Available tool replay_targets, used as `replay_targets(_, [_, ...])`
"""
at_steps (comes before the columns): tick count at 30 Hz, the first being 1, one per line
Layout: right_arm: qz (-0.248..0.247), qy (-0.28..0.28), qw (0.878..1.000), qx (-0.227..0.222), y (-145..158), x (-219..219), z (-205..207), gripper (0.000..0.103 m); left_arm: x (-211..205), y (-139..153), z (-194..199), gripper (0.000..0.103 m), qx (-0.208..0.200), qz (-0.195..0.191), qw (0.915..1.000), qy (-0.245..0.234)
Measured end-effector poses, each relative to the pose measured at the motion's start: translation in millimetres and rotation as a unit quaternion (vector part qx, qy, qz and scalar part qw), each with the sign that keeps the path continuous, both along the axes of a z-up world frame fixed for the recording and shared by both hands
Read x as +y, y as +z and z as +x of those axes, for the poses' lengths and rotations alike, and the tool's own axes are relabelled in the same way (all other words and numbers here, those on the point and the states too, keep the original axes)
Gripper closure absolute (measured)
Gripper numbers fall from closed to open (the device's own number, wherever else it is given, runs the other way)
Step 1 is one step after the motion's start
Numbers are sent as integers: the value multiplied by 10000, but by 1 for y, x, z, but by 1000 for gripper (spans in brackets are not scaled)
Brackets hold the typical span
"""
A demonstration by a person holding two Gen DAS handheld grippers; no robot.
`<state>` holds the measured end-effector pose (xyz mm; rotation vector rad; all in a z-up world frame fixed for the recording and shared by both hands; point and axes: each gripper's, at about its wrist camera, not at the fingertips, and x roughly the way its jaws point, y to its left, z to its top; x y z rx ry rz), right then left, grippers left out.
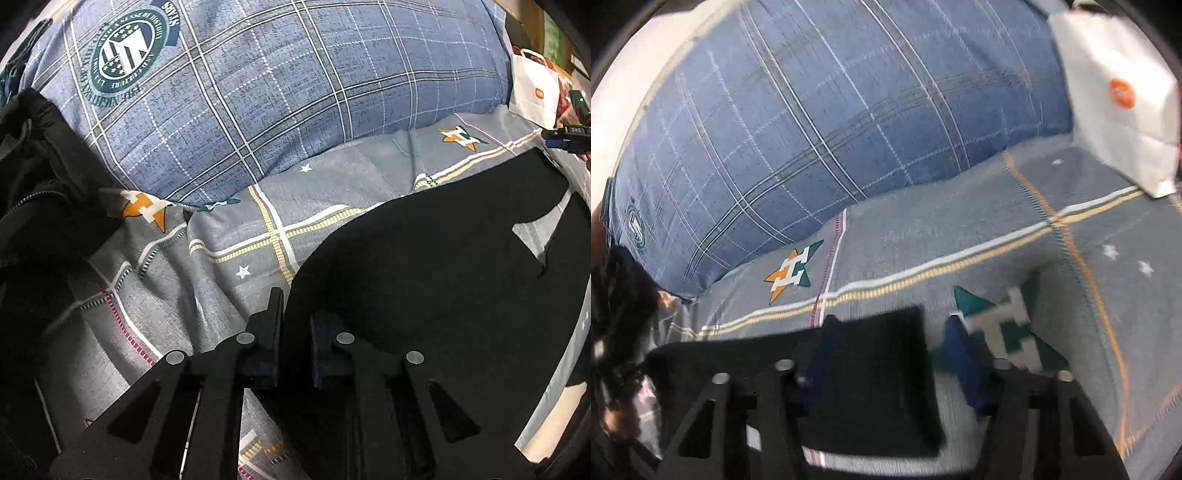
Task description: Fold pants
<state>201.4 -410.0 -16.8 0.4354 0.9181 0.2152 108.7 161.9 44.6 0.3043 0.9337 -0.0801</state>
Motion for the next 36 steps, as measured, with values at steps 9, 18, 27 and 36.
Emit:
replay_targets(9, [-157, 247, 9981, 544, -20, 6, 23, 66, 5, -3, 2, 92, -67, -232, 9995, 193])
replay_targets(18, [-311, 510, 9976, 348, -23, 13, 21, 97, 3, 0, 9, 98, -147, -183, 9994, 265])
replay_targets(27, [-545, 629, 9936, -764, 32, 5, -18, 98, -6, 24, 19, 99, -485, 151, 9987, -47])
replay_targets(36, [-925, 1387, 9750, -1468, 54, 10, -108, 98, -28, 28, -54, 98, -694, 98, 9967, -406])
